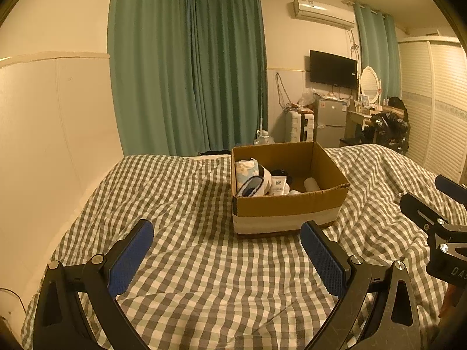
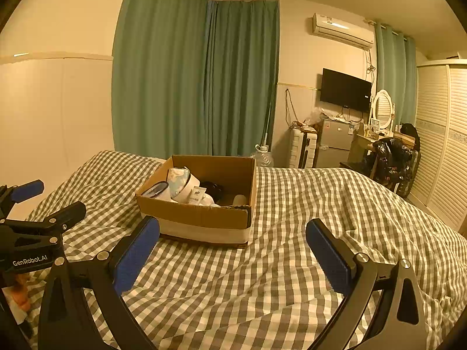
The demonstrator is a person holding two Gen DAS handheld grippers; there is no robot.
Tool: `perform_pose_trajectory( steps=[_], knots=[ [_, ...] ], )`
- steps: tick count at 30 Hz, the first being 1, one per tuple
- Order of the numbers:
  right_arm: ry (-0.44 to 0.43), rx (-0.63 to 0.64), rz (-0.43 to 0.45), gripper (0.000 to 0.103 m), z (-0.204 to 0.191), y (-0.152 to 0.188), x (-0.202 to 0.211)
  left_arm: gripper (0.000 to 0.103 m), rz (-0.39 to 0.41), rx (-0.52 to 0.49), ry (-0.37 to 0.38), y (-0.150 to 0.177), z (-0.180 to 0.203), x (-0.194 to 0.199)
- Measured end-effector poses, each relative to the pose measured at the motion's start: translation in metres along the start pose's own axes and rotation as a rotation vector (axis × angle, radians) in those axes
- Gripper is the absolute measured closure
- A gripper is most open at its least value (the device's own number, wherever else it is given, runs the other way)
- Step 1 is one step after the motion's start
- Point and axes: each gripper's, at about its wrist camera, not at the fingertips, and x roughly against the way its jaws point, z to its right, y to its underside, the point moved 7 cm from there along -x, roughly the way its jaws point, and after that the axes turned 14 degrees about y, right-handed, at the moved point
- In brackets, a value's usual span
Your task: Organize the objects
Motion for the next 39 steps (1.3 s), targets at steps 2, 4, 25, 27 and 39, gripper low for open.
perform_pose_trajectory(
  steps=[2,4,25,27,39],
  knots=[
    [0.002,0.001,0.002,0.002,-0.0001,-0.0001,-0.0001,0.0,-0.009,-0.001,0.0,0.0007,0.0013,-0.002],
    [0.002,0.002,0.002,0.002,-0.0005,0.0002,-0.0003,0.0,-0.012,-0.006,-0.008,0.0014,0.0021,-0.0028],
    [-0.002,0.02,0.002,0.002,-0.0059,0.0011,-0.0008,0.0,-0.018,0.004,-0.018,0.0056,0.0004,-0.0033],
    [-0.001,0.021,0.003,0.002,-0.0064,0.0015,-0.0008,0.0,-0.021,0.009,-0.015,0.0058,-0.0005,-0.0035],
    [-0.003,0.023,0.001,0.002,-0.0061,0.0015,-0.0011,0.0,-0.023,0.007,-0.018,0.0068,-0.0003,-0.0026]
  ],
)
